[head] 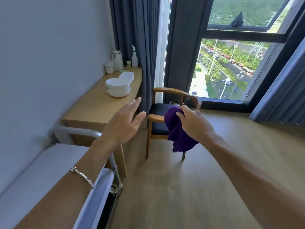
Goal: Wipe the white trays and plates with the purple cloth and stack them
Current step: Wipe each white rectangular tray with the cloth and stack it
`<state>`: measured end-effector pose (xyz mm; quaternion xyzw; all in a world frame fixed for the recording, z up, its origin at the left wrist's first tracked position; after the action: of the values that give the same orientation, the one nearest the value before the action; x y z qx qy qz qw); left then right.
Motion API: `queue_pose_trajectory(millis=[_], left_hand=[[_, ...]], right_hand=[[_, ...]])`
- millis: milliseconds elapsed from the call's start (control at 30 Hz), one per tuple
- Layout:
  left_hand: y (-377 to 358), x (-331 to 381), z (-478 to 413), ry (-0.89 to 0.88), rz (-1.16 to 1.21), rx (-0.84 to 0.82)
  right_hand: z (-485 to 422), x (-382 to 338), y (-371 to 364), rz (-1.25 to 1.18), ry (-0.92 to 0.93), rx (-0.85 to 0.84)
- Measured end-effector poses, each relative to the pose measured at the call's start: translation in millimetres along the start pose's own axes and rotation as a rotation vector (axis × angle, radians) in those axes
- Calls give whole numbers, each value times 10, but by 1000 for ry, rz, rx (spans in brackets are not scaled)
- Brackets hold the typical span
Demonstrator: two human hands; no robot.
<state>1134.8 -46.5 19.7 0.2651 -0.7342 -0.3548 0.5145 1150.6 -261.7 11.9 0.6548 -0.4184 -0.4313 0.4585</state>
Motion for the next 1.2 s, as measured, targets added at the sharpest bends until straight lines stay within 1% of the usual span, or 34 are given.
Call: queue_pose_trajectory(millis=[167,267,367,500,600,733,833,1000,1100,1200], left_hand=[[-82,-165,-794,-1,6,22],[-134,-276,-1352,-9,1,40],[-135,-400,-1996,-13,12,41],[-151,-611,-2810,-28,-47,36],[-190,-793,-3287,-17,-66,13],[-176,-1126,-3806,0,-33,41],[-156,-1409,-4172,60,-51,68],[-35,-1997,-4774,218,-107,127],[135,-2330,-5029,334,-125,178],[358,-2670,-5146,423,-136,236]], right_hand=[[-662,338,-3,-12,-35,100],[-1121,535,2,6,-49,132],[-1701,748,-1,43,-59,116],[-2487,1012,-65,67,-85,102],[-2999,1166,-174,53,-87,110],[-3699,1255,-374,28,-87,70],[-4281,1238,-591,-24,-21,41],[-5351,1121,-882,-93,79,-22],[-6025,915,-1013,-147,181,-57],[-6618,548,-1163,-205,271,-91]])
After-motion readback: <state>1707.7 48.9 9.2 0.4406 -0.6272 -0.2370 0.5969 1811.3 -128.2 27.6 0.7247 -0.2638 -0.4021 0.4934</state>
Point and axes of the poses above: each hand's wrist, its own z-axis away from the middle knuckle, its own y-axis out of the back of the hand, x = y × z, the point moved 5 cm from there along -z, towards the middle knuckle, and after that the axes turned 5 degrees about -x, right-handed, at the moved point
